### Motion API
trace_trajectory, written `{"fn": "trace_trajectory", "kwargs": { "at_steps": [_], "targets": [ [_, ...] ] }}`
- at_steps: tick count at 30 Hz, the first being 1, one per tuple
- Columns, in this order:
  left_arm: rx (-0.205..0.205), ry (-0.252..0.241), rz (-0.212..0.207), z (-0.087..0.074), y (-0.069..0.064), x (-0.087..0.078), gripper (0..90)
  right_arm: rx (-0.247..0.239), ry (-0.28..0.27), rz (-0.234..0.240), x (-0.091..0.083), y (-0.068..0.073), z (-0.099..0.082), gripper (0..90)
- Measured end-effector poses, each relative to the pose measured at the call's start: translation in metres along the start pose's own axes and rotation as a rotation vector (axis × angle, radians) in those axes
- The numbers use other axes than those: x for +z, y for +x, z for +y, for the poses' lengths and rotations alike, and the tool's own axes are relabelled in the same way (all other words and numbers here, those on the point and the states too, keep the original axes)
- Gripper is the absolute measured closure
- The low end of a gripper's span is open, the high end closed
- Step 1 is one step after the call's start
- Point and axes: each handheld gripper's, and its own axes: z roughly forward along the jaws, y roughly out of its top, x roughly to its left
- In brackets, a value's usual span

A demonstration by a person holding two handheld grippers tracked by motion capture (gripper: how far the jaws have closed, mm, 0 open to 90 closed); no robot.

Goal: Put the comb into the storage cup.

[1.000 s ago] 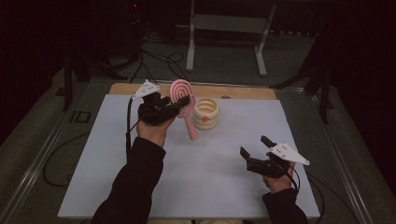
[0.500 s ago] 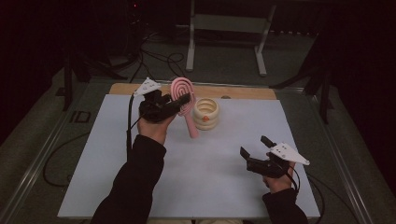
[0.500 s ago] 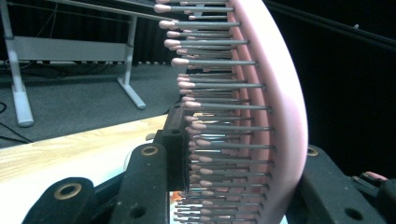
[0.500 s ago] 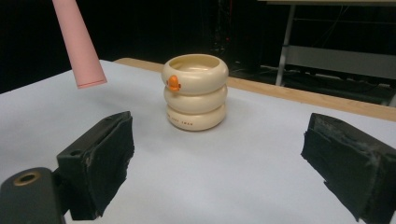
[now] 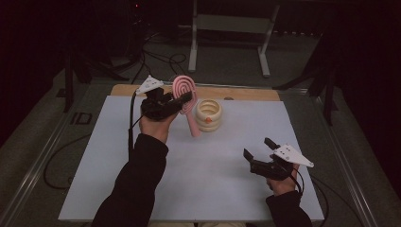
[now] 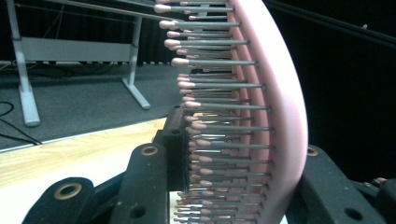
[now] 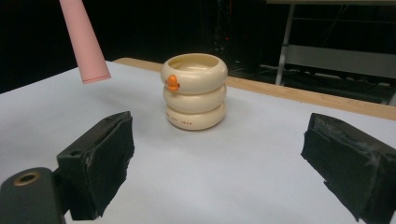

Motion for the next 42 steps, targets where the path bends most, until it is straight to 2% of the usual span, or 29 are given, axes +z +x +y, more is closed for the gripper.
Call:
{"fn": "trace_trajectory", "kwargs": {
  "at_steps": [16, 26, 42],
  "targets": [
    [0.029, 0.007, 0.005, 0.007, -0.001, 0.004, 64.9, 0.0, -0.002, -0.001, -0.001, -0.001, 0.0, 8.4],
    [0.05, 0.018, 0.006, 0.012, -0.003, 0.013, 64.9, 0.002, -0.001, -0.002, -0.001, -0.001, 0.0, 8.4],
    [0.061, 0.013, 0.011, 0.021, -0.003, 0.017, 64.9, 0.004, -0.004, 0.0, 0.0, -0.002, 0.0, 8.4]
  ]
}}
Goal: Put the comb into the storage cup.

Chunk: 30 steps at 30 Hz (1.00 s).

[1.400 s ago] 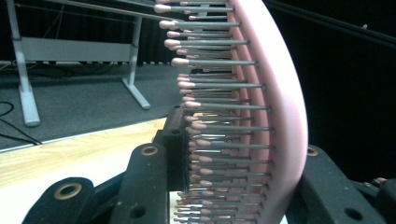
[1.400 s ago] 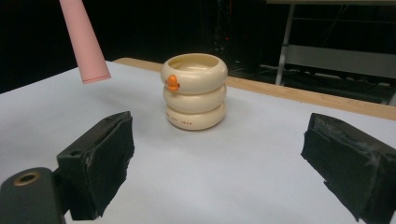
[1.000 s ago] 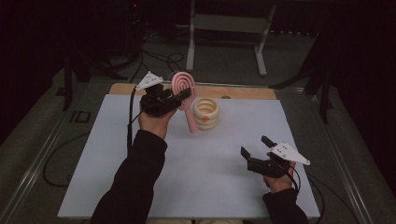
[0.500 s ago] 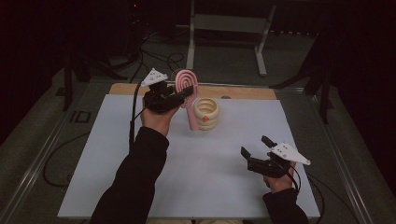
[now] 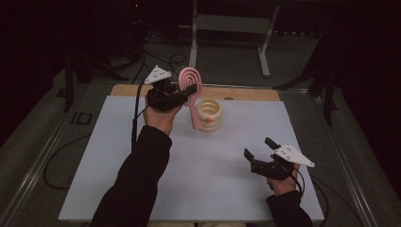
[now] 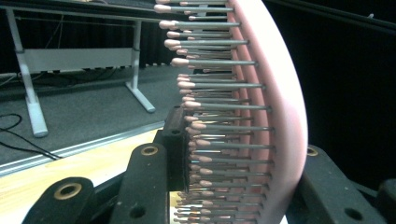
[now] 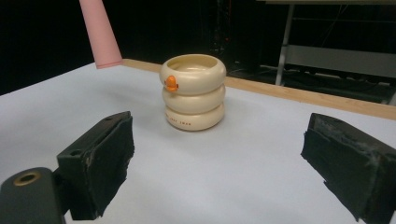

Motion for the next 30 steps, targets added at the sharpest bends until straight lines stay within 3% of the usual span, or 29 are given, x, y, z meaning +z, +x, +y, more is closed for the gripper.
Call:
{"fn": "trace_trajectory", "kwargs": {
  "at_steps": [30],
  "targets": [
    [0.008, 0.017, 0.065, 0.0, 0.009, 0.015, 64.9, 0.001, -0.004, 0.004, -0.001, 0.0, 0.001, 8.5]
  ]
}}
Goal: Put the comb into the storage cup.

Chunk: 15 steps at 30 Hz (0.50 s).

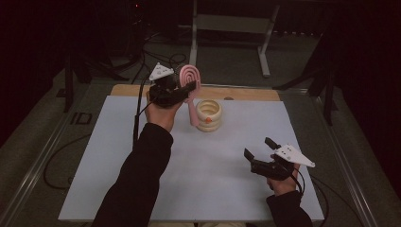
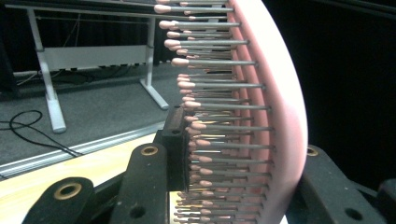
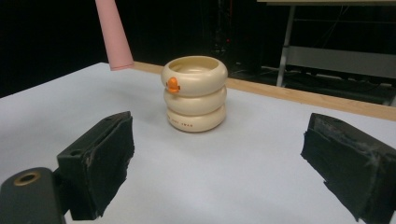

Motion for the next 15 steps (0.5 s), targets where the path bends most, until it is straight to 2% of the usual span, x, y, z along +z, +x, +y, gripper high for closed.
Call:
{"fn": "trace_trajectory", "kwargs": {
  "at_steps": [15],
  "targets": [
    [-0.003, -0.006, 0.021, -0.0021, 0.0029, 0.0102, 64.9, 0.004, -0.003, 0.002, -0.0006, -0.0009, 0.0002, 8.5]
  ]
}}
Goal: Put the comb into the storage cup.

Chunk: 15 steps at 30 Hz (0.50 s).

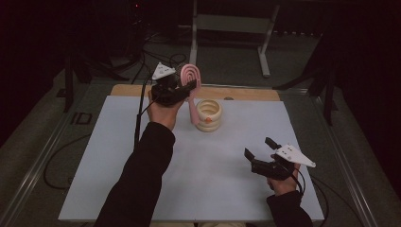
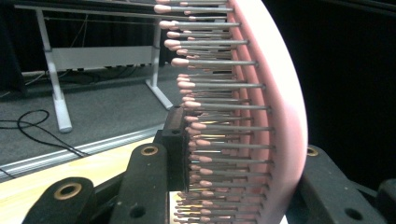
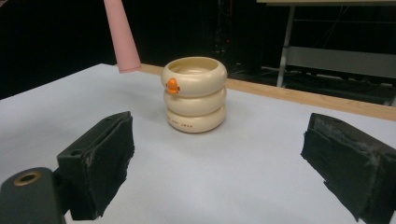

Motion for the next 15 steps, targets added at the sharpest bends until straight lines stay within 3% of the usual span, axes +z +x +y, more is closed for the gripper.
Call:
{"fn": "trace_trajectory", "kwargs": {
  "at_steps": [6, 15],
  "targets": [
    [-0.013, -0.008, 0.005, 0.0008, 0.0008, 0.004, 64.9, 0.009, -0.002, -0.002, -0.0004, -0.0003, 0.0002, 8.5],
    [0.006, -0.011, 0.006, 0.0096, -0.0036, 0.0095, 64.9, 0.01, -0.005, -0.001, -0.0011, -0.0015, 0.0005, 8.5]
  ]
}}
